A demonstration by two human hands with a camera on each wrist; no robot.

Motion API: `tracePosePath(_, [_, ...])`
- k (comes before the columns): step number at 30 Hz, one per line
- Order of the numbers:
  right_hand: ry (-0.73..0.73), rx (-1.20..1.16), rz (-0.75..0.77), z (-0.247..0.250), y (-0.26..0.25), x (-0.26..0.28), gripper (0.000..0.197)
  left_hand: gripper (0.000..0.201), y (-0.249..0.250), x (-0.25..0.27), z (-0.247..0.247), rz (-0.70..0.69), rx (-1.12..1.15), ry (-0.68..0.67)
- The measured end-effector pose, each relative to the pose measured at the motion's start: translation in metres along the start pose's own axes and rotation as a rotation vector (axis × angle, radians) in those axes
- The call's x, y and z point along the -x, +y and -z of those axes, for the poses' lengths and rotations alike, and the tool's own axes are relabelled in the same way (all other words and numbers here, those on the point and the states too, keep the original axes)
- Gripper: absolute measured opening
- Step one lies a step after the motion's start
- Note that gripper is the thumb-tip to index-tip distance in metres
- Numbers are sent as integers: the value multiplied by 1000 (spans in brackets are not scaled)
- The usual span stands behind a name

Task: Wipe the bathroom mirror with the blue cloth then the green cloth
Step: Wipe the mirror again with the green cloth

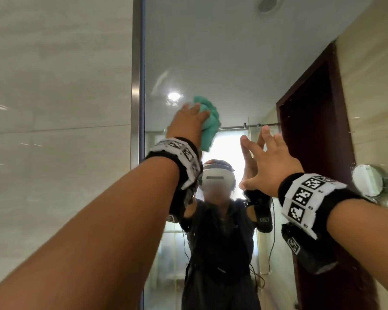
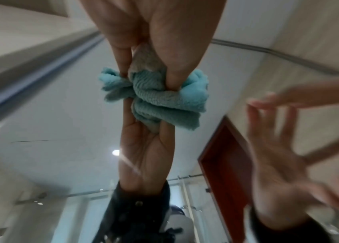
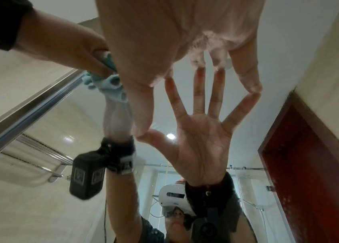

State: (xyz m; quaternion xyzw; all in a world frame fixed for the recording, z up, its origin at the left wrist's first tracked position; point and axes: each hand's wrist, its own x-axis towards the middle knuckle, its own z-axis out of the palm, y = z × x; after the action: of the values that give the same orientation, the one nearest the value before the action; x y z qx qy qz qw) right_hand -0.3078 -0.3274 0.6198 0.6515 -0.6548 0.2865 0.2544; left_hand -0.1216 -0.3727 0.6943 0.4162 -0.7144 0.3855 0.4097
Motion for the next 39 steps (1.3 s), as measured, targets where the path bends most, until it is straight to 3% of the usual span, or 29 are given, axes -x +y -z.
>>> tracePosePath(4, [5, -26, -22, 1, -1, 0, 115, 67, 29, 31, -17, -134, -11, -80])
tracePosePath(11, [163, -157, 40, -26, 3, 30, 96, 78, 35, 92, -42, -186, -34, -238])
tracePosePath(14, [250, -60, 43, -56, 8, 62, 97, 79, 38, 114, -44, -170, -20, -270])
tracePosePath(17, [165, 18, -42, -72, 15, 79, 111, 79, 50, 135, -50, -166, -32, -336])
tracePosePath(21, [58, -59, -126, -78, 25, 78, 125, 74, 71, 157, -56, -132, 21, -398])
tracePosePath(26, [69, -70, -120, -77, 27, 77, 123, 77, 82, 152, -51, -108, 41, -385])
tracePosePath(31, [65, -91, -114, -76, 27, 77, 122, 77, 94, 83, -35, -19, 79, -266])
tracePosePath(34, [70, -91, -112, -75, 29, 76, 122, 77, 98, 72, -38, -44, 22, -286])
tracePosePath(39, [77, -103, -92, -75, 32, 76, 120, 75, 98, 100, -49, -176, 3, -350])
